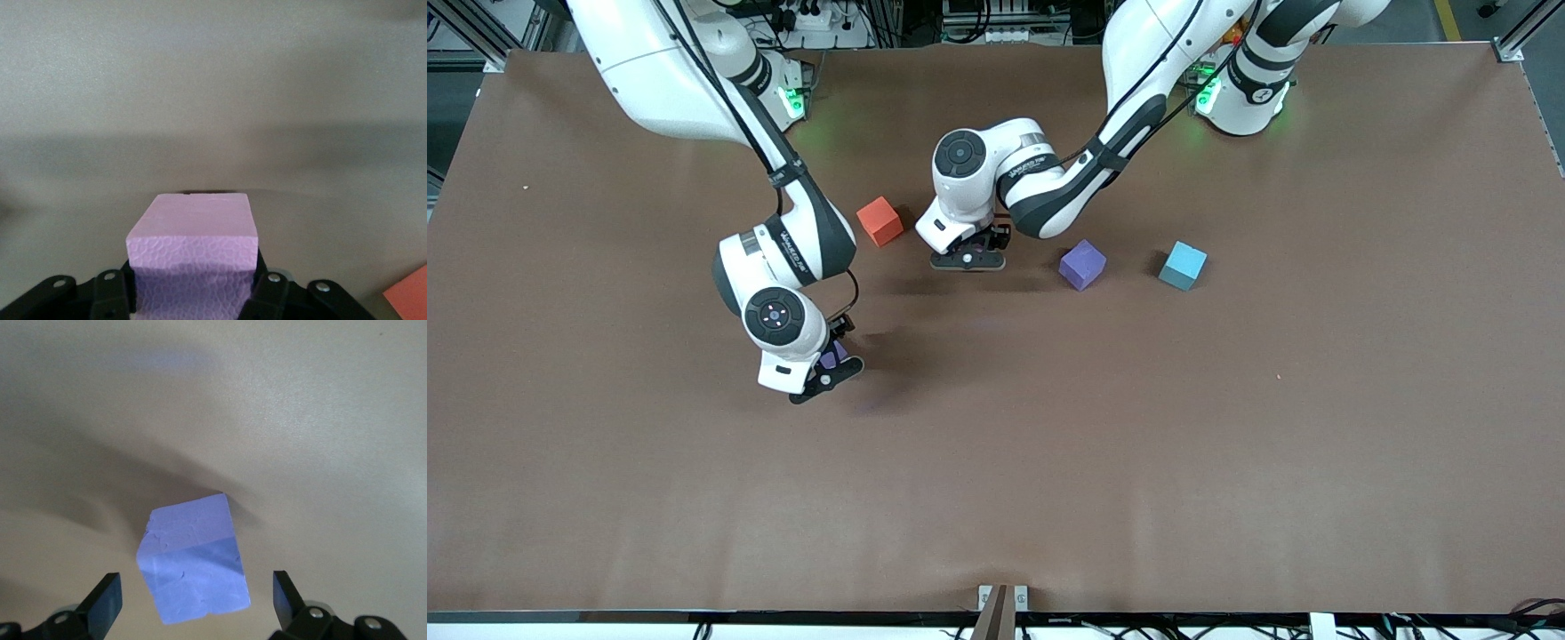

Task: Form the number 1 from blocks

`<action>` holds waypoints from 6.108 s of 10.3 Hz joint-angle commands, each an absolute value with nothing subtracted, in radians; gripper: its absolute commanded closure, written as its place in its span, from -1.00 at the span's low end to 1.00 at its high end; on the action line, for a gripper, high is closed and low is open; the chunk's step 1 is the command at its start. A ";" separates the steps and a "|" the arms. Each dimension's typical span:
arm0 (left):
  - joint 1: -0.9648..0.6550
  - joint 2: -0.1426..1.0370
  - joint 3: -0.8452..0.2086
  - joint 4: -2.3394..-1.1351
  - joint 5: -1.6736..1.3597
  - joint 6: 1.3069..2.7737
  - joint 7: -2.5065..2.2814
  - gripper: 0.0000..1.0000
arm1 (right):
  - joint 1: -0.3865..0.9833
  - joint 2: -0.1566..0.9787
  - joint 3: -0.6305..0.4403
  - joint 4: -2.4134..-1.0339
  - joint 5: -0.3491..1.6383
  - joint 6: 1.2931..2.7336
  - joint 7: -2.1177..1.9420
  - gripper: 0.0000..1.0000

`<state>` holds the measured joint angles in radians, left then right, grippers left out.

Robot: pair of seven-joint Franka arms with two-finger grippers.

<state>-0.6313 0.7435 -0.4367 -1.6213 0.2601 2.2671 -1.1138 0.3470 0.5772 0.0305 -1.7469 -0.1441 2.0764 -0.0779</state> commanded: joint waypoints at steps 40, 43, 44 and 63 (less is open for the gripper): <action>-0.321 0.385 -0.405 -2.184 0.160 2.385 -1.361 -1.00 | 0.586 0.635 0.067 -1.519 0.057 1.976 0.701 1.00; -0.321 0.387 -0.405 -2.195 0.160 2.385 -1.377 -1.00 | 0.623 0.661 0.067 -1.519 0.078 2.016 0.707 1.00; -0.305 0.387 -0.406 -2.194 0.155 2.390 -1.378 -1.00 | 0.641 0.660 0.067 -1.520 0.078 2.013 0.709 1.00; -0.328 0.426 -0.419 -2.168 0.156 2.434 -1.411 1.00 | 0.736 0.658 0.066 -1.638 0.097 2.101 0.739 1.00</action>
